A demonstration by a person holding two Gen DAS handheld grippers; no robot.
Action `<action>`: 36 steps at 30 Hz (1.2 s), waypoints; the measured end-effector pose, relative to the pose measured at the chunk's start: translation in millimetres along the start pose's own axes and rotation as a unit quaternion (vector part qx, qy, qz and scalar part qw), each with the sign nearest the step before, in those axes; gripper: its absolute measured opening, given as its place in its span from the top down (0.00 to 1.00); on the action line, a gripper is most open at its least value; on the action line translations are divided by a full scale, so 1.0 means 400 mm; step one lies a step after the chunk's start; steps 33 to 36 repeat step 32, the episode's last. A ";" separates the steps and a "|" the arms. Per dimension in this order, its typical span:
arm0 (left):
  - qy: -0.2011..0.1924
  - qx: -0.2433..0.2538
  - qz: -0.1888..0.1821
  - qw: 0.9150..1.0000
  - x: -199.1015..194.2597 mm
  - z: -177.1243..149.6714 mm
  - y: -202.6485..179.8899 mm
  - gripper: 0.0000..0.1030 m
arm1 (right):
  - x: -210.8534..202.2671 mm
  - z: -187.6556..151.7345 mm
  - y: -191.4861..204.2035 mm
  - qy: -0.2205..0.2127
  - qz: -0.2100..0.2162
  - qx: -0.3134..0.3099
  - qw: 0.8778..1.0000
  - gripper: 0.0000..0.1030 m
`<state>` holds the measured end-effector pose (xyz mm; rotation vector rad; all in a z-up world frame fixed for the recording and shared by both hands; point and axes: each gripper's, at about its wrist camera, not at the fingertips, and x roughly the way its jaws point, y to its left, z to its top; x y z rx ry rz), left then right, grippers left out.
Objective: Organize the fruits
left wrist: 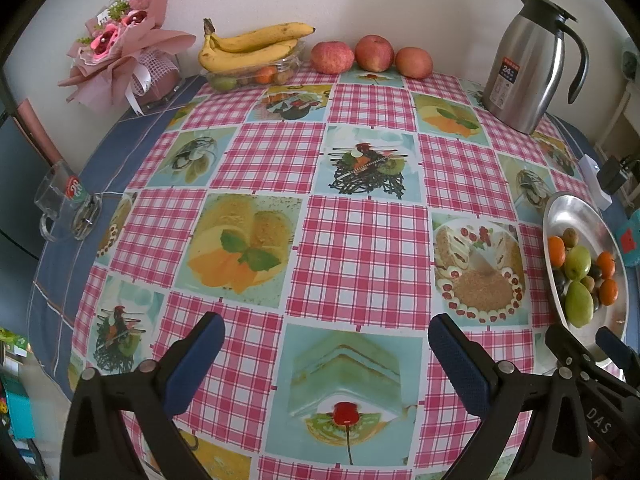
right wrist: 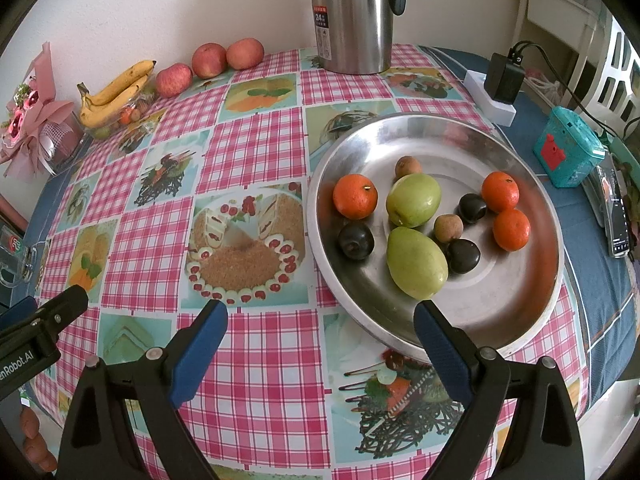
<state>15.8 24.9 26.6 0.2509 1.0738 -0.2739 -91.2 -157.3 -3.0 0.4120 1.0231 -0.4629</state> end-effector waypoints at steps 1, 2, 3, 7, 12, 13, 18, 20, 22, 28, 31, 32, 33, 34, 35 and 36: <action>0.000 0.000 0.000 1.000 0.000 0.000 0.000 0.00 | 0.000 0.003 -0.001 0.000 0.000 0.000 1.000 0.08; 0.000 0.000 0.000 1.000 0.000 0.000 0.000 0.00 | 0.000 0.000 0.000 0.000 0.000 0.000 1.000 0.08; 0.000 0.000 0.000 1.000 0.001 0.000 0.000 0.00 | 0.001 0.002 -0.001 0.001 0.000 0.000 1.000 0.08; 0.000 0.001 0.002 1.000 0.001 0.000 -0.001 0.00 | 0.001 0.003 0.000 0.001 0.000 0.000 1.000 0.08; 0.001 0.002 0.003 1.000 0.003 0.000 0.001 0.00 | 0.003 0.003 0.000 0.002 0.001 -0.001 1.000 0.08; 0.001 0.002 0.003 1.000 0.003 0.001 0.001 0.00 | 0.003 0.003 0.000 0.002 0.001 -0.001 1.000 0.08; 0.002 0.005 0.003 1.000 0.004 0.000 0.001 0.00 | 0.005 0.001 0.001 0.004 0.001 -0.001 1.000 0.08; 0.002 0.006 0.003 1.000 0.004 0.001 0.002 0.00 | 0.005 0.003 0.001 0.003 0.001 -0.001 1.000 0.08; 0.002 0.007 0.006 1.000 0.004 0.002 0.002 0.00 | 0.005 0.000 0.002 0.004 0.001 -0.001 1.000 0.08; -0.005 0.006 0.010 1.000 -0.004 0.003 0.008 0.00 | 0.006 0.001 0.002 0.004 0.001 -0.001 1.000 0.08; -0.003 0.006 0.009 1.000 -0.003 0.003 0.009 0.00 | 0.006 0.002 0.002 0.004 0.001 0.000 1.000 0.08; -0.003 0.006 0.009 1.000 -0.004 0.003 0.009 0.00 | 0.006 0.000 0.002 0.004 0.001 0.000 1.000 0.08; -0.003 0.006 0.009 1.000 -0.004 0.003 0.009 0.00 | 0.006 0.000 0.002 0.004 0.001 0.000 1.000 0.08; -0.003 0.006 0.009 1.000 -0.004 0.003 0.009 0.00 | 0.006 0.000 0.002 0.004 0.001 0.000 1.000 0.08; -0.003 0.006 0.009 1.000 -0.004 0.003 0.009 0.00 | 0.006 0.000 0.002 0.004 0.001 0.000 1.000 0.08; -0.003 0.006 0.009 1.000 -0.004 0.003 0.009 0.00 | 0.006 0.000 0.002 0.004 0.001 0.000 1.000 0.08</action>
